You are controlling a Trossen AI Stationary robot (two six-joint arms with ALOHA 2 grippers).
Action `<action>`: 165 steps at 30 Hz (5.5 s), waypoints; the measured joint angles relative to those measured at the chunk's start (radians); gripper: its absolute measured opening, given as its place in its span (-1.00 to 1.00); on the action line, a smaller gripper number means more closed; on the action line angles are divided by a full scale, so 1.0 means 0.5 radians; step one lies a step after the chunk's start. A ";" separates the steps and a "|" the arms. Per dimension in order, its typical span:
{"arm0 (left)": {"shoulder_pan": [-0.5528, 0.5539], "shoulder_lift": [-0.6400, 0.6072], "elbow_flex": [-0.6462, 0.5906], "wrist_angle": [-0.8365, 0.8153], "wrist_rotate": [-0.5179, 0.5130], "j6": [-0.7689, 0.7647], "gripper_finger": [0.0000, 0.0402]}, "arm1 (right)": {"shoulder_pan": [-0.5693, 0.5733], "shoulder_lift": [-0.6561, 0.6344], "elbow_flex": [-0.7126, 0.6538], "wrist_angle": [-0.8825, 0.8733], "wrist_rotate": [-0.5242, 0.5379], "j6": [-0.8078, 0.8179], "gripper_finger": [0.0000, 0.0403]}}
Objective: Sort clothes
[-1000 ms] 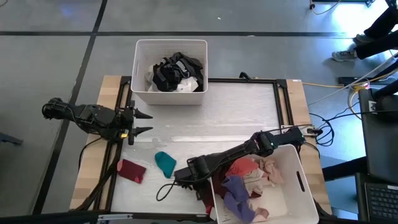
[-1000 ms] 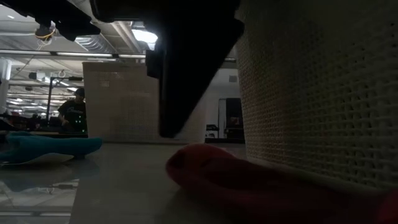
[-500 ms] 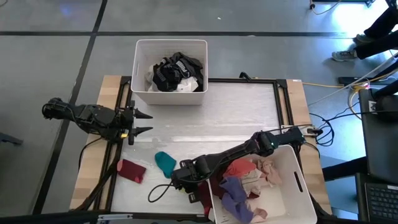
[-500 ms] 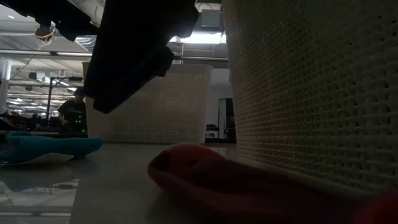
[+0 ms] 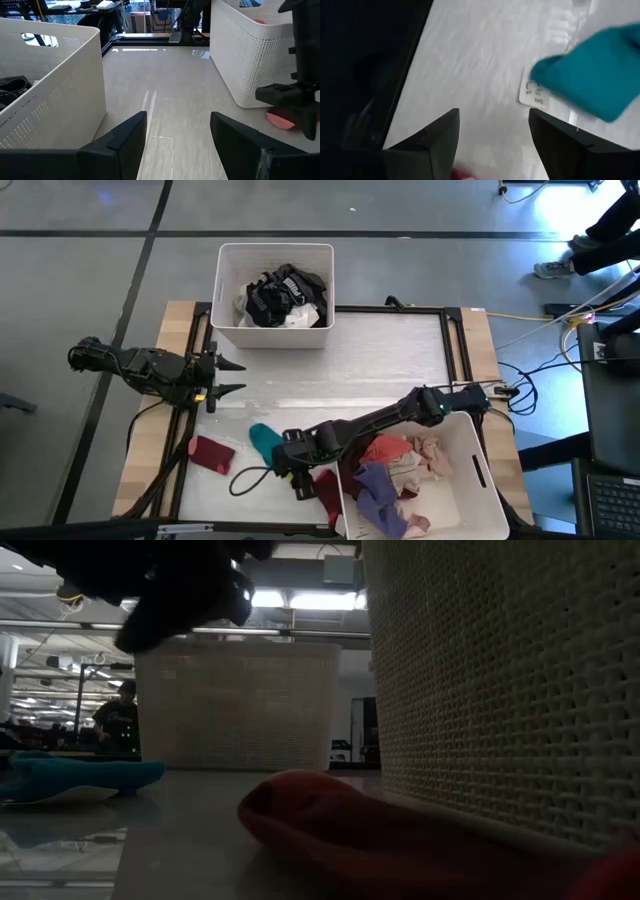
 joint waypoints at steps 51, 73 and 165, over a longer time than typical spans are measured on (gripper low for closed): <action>0.000 0.000 -0.001 -0.007 0.000 -0.005 0.05 | 0.038 0.207 -0.150 -0.452 -0.234 -0.503 -0.16; 0.000 -0.001 -0.001 -0.006 0.000 -0.008 0.05 | 0.044 -0.004 0.007 -0.178 0.162 -0.408 -0.94; 0.000 0.002 -0.001 -0.017 0.000 -0.059 0.05 | 0.340 -1.232 -0.535 -1.180 0.576 2.324 0.26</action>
